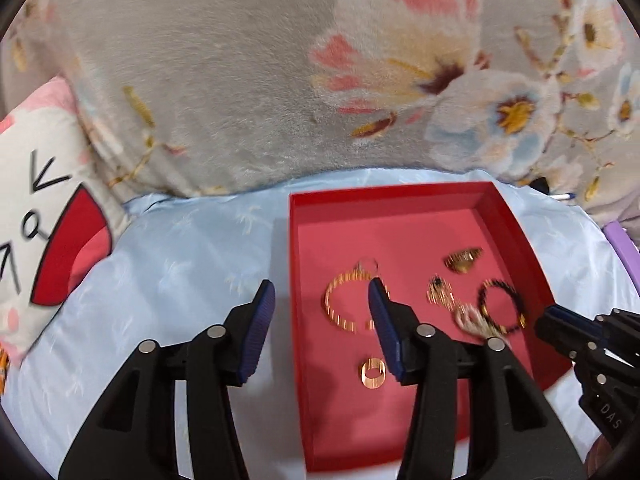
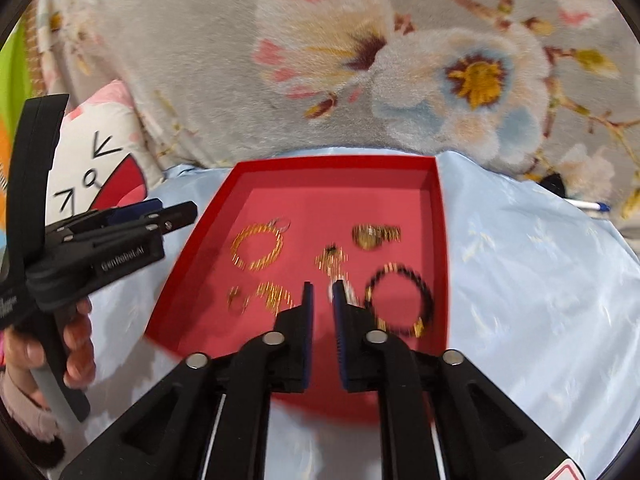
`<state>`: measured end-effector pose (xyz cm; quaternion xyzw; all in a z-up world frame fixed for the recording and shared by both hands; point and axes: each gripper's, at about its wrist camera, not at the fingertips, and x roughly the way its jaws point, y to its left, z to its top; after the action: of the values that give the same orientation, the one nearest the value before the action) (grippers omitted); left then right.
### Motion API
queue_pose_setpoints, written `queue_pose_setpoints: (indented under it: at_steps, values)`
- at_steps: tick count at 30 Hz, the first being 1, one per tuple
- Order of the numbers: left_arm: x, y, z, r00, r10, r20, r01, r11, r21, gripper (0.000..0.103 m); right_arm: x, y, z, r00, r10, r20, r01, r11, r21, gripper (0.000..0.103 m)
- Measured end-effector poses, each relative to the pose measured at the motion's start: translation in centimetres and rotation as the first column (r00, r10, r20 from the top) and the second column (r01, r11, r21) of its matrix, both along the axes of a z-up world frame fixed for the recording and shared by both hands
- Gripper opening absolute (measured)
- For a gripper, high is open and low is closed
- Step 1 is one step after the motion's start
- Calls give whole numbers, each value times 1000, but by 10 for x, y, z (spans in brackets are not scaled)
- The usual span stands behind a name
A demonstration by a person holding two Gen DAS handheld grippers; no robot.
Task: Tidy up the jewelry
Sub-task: 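Open both tools to drop the ring and clover chain into the tray, then grasp a gold hoop earring with the right tool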
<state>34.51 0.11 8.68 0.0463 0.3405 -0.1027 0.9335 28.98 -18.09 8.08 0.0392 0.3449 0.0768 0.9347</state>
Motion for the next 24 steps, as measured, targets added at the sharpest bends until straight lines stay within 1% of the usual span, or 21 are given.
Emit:
queue_pose_setpoints:
  at_steps: [1, 4, 5, 7, 13, 19, 24]
  values:
    - [-13, 3, 0, 1000, 1, 10, -1, 1000, 4, 51, -16, -1, -1, 1000, 5, 7, -5, 1000, -4, 22]
    - [-51, 12, -6, 1000, -7, 19, 7, 1000, 5, 57, -53, 0, -9, 1000, 4, 11, -3, 1000, -11, 26]
    - [-61, 15, -9, 1000, -12, 11, 12, 1000, -3, 58, -64, 1, -12, 1000, 1, 9, -1, 1000, -19, 26]
    - [-83, 22, -18, 1000, -13, -10, 12, 1000, -20, 59, -88, 6, -22, 1000, 3, 1, -3, 999, -35, 26]
    - [-136, 39, -50, 998, 3, -62, -5, 999, -34, 59, -148, 29, -50, 997, 68, -40, -68, 998, -2, 27]
    - [-163, 45, -80, 994, 15, -108, -15, 1000, -5, 59, -174, 65, -74, 987, 139, -86, -140, 990, -10, 27]
    - [-175, 46, -89, 997, 38, -69, -35, 998, 45, 59, -174, 86, -86, 982, 154, -114, -156, 988, -10, 27]
